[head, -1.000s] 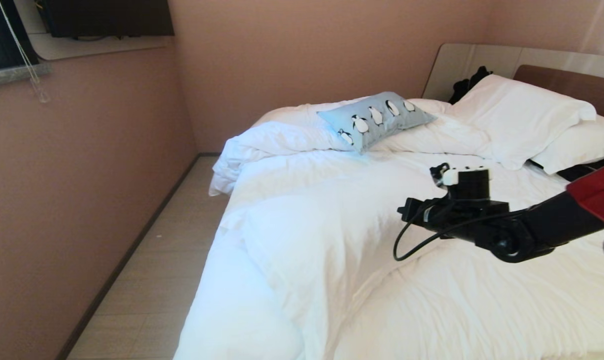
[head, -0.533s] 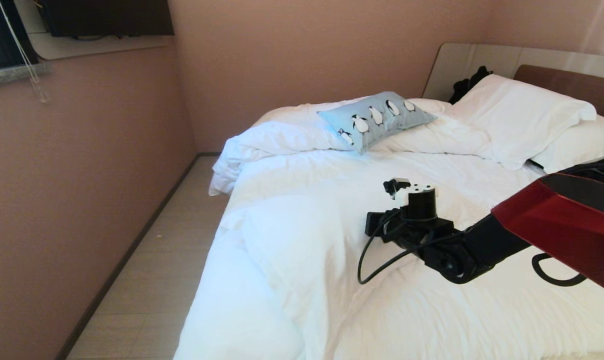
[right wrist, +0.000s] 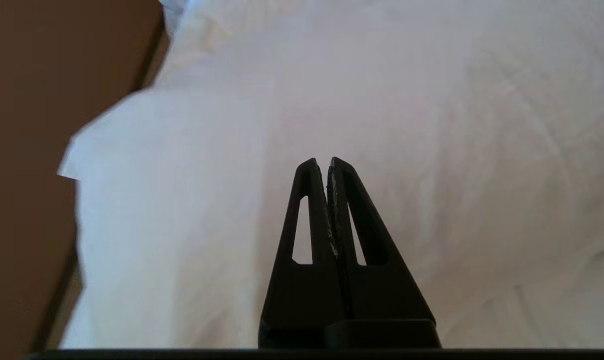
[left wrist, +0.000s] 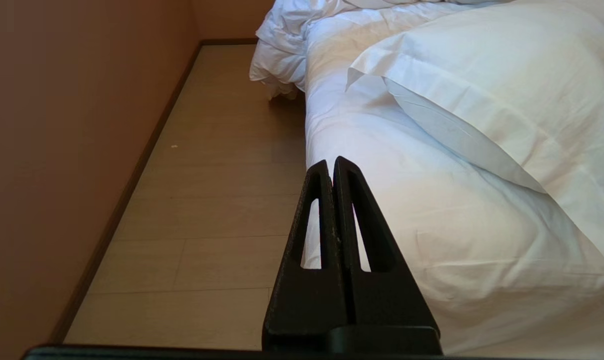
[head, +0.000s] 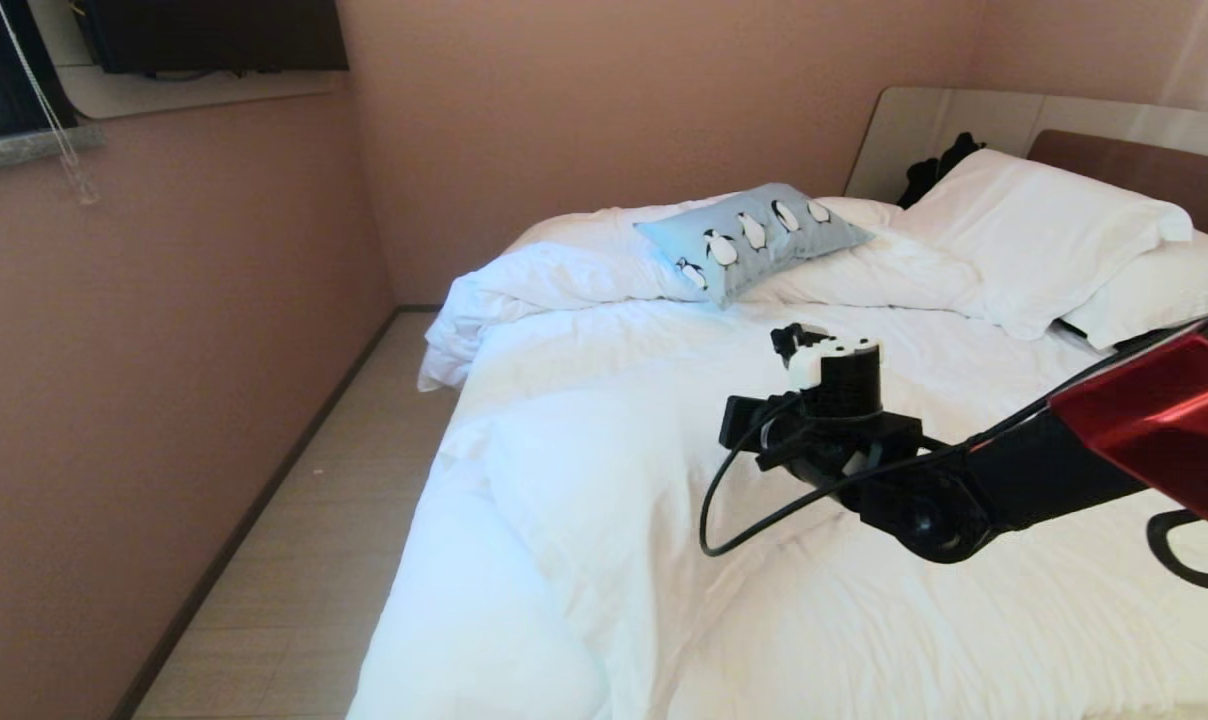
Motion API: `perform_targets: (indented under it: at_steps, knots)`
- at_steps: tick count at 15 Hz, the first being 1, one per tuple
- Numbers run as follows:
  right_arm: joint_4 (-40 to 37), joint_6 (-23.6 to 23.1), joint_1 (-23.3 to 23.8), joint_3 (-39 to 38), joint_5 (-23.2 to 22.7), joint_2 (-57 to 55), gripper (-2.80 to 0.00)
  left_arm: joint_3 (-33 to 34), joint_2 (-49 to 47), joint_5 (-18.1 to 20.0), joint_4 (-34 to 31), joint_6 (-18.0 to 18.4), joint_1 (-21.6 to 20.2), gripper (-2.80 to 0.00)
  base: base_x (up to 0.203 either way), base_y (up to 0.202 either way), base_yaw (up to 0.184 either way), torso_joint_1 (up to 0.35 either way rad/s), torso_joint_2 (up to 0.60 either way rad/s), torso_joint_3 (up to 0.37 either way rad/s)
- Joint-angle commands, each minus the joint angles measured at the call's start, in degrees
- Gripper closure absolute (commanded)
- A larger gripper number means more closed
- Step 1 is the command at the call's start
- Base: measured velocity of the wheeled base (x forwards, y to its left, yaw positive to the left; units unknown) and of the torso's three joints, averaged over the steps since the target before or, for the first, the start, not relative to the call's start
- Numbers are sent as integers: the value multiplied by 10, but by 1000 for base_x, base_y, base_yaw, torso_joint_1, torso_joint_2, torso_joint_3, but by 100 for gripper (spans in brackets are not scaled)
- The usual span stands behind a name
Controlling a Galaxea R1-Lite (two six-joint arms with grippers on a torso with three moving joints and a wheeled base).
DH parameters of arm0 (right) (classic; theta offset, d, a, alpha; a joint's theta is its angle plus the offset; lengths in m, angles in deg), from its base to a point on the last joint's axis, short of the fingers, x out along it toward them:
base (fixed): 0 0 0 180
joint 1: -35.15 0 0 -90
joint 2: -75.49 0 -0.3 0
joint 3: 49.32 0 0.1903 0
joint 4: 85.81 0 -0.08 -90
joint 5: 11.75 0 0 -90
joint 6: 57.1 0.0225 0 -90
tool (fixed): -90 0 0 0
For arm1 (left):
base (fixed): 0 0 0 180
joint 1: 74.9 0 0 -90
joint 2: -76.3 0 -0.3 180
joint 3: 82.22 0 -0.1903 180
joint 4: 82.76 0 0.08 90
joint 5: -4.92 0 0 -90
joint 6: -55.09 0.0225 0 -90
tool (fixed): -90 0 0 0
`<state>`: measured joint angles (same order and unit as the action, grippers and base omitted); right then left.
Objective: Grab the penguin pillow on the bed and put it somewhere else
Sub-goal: Pick up the pillow
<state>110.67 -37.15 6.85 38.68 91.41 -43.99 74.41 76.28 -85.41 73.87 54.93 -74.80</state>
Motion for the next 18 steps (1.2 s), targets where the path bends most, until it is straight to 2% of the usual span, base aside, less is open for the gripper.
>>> perform_targets:
  at_steps: [1, 2, 6, 9, 11, 14, 16, 18]
  knots:
    - [-155, 51, -2, 8, -39, 51, 0, 0, 0, 0, 0, 0, 0, 0, 0, 0, 0, 0, 0, 0]
    - [-178, 54, -4, 8, -51, 54, 0, 0, 0, 0, 0, 0, 0, 0, 0, 0, 0, 0, 0, 0]
    - [-197, 52, -38, 2, -53, 49, 0, 1, 0, 0, 0, 0, 0, 0, 0, 0, 0, 0, 0, 0]
    - [-252, 52, -58, 6, -61, 52, 0, 0, 0, 0, 0, 0, 0, 0, 0, 0, 0, 0, 0, 0]
    - [-255, 53, -71, -4, -77, 58, 0, 1, 0, 0, 0, 0, 0, 0, 0, 0, 0, 0, 0, 0]
    - [-252, 52, -75, -4, -78, 53, 0, 1, 0, 0, 0, 0, 0, 0, 0, 0, 0, 0, 0, 0]
    - [-246, 52, -34, -8, -86, 41, 0, 0, 0, 0, 0, 0, 0, 0, 0, 0, 0, 0, 0, 0]
    - [-215, 45, 23, -21, -158, 21, 0, 0, 0, 0, 0, 0, 0, 0, 0, 0, 0, 0, 0, 0]
